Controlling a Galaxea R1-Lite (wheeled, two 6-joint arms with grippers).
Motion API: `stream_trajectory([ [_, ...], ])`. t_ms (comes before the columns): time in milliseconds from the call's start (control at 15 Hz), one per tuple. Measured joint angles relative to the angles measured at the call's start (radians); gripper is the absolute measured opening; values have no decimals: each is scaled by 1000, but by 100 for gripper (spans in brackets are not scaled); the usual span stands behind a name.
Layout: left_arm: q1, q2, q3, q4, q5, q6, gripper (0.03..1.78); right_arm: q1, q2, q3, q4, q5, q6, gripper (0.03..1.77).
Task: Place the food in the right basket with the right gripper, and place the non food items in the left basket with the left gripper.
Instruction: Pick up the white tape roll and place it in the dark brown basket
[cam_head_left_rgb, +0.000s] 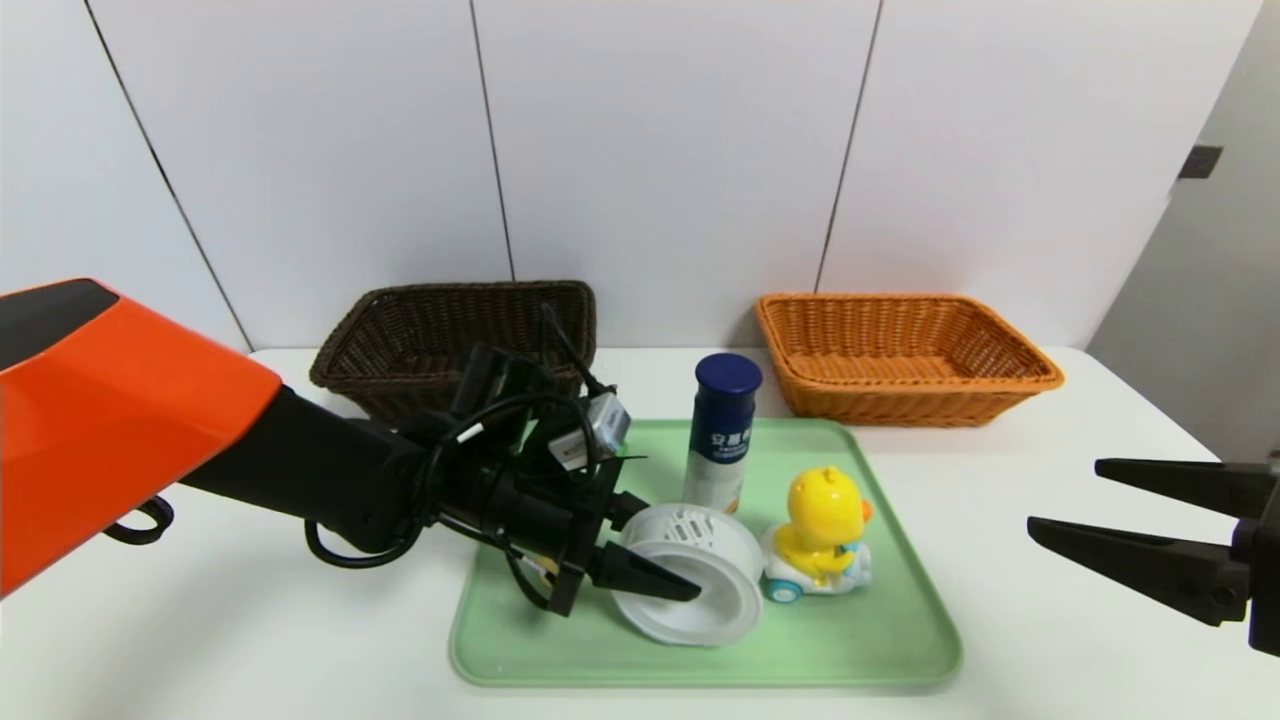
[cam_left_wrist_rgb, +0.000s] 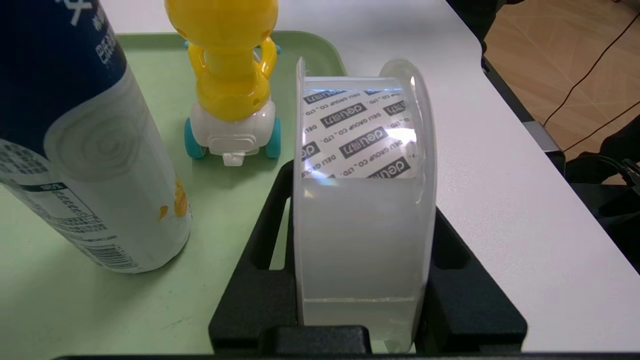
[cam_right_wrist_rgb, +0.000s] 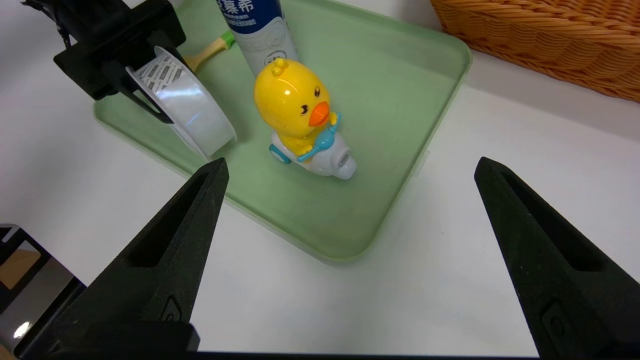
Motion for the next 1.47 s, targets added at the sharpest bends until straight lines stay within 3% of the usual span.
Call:
stream_trajectory([
  [400,38,-120,7,10,2,-35,58,0,-11,10,-2,0,9,170],
  [600,120,-231,-13,10,8,-128,58,0,-12,10,-4,-1,9,170],
  [800,249,-331,-71,8,40,-283,58,0,-12,8,-7,0,8,170],
  [1000,353,-380,-124,6,157,-400,58,0,-13,6,-8,0,8,170],
  [1467,539,-335,-170,12,497,-409,58,-1,-30,8,0,0,8,170],
])
